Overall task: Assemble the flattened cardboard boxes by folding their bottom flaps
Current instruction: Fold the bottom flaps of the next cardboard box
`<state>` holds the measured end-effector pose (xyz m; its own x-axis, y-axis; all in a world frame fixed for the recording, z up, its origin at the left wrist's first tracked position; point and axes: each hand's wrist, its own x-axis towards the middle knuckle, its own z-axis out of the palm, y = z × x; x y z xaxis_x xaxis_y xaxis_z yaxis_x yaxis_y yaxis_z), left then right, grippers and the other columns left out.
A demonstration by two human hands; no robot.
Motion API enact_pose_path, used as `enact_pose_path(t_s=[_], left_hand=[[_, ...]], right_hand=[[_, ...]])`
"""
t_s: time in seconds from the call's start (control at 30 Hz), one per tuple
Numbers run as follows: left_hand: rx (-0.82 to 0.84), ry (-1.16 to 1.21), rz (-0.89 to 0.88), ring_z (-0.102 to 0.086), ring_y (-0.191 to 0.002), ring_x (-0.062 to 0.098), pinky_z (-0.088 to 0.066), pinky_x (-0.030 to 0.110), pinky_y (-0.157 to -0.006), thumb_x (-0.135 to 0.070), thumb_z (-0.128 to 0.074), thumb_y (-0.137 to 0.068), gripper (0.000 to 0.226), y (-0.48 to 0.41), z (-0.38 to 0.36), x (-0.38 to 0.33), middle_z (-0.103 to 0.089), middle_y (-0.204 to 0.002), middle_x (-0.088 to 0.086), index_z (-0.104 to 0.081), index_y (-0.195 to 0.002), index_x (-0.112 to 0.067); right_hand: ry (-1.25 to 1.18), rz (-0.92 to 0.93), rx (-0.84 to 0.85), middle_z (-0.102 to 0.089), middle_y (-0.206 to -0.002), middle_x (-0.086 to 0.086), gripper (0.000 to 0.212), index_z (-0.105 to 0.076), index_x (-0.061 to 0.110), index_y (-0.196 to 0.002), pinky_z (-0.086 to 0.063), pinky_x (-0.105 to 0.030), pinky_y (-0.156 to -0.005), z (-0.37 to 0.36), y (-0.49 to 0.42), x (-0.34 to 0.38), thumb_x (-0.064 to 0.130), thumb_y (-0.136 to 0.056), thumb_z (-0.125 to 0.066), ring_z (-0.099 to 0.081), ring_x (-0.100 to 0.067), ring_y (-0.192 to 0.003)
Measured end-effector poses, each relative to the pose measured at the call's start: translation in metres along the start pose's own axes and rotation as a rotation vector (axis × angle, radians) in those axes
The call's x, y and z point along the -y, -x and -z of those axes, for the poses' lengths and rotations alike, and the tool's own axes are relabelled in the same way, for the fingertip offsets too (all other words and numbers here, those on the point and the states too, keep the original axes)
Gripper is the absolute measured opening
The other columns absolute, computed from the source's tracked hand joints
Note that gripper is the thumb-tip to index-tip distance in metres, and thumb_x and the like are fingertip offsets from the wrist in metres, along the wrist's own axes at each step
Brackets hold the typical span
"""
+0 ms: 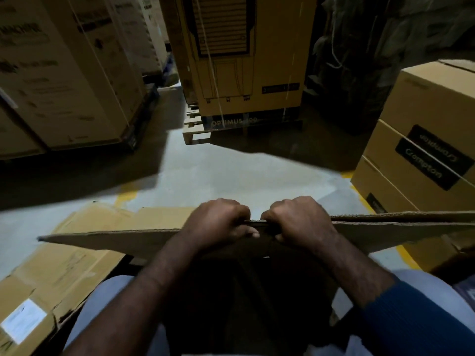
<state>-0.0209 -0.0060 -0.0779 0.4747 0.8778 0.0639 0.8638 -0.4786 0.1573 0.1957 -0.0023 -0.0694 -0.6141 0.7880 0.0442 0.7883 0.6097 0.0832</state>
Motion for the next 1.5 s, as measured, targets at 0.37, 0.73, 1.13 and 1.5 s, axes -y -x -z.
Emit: enact_pose_path(t_s=[0.37, 0.73, 1.13, 1.5], left_hand=[[0.763, -0.227, 0.203, -0.051, -0.118, 0.027, -0.05, 0.042, -0.098, 0.009, -0.039, -0.093, 0.087, -0.067, -0.008, 0.045, -0.034, -0.149, 0.004, -0.03, -0.151, -0.057], [0.851, -0.763, -0.056, -0.036, -0.138, 0.031, -0.041, 0.042, -0.103, -0.035, -0.061, -0.1, 0.054, -0.065, -0.042, 0.05, -0.029, -0.157, 0.006, -0.039, -0.148, -0.046], [0.394, -0.556, 0.305, -0.064, -0.099, 0.022, -0.045, 0.037, -0.078, -0.04, -0.069, -0.09, 0.023, -0.062, 0.021, 0.048, -0.066, -0.11, -0.002, -0.066, -0.11, -0.029], [-0.3, -0.182, 0.164, -0.063, -0.075, 0.019, -0.052, 0.033, -0.063, -0.078, -0.046, -0.085, 0.056, 0.022, -0.023, -0.012, -0.065, -0.097, -0.005, -0.058, -0.117, -0.033]], right_hand=[[0.029, 0.03, 0.012, -0.066, -0.104, 0.005, 0.023, -0.067, 0.028, -0.107, -0.038, -0.032, -0.066, -0.001, 0.002, 0.004, 0.031, -0.084, -0.069, -0.066, -0.023, -0.091], [-0.005, 0.07, 0.01, -0.066, -0.104, 0.004, 0.017, -0.066, 0.027, -0.102, -0.032, -0.032, -0.066, 0.0, 0.002, 0.005, 0.028, -0.085, -0.068, -0.066, -0.024, -0.093], [-0.035, 0.025, -0.004, -0.066, -0.103, 0.005, 0.022, -0.066, 0.029, -0.105, -0.033, -0.031, -0.066, -0.01, -0.011, -0.004, 0.028, -0.084, -0.068, -0.066, -0.024, -0.097], [-0.07, -0.08, -0.044, -0.068, -0.095, 0.003, 0.019, -0.068, 0.032, -0.103, -0.037, -0.032, -0.065, -0.003, -0.024, -0.01, 0.033, -0.084, -0.069, -0.066, -0.024, -0.091]])
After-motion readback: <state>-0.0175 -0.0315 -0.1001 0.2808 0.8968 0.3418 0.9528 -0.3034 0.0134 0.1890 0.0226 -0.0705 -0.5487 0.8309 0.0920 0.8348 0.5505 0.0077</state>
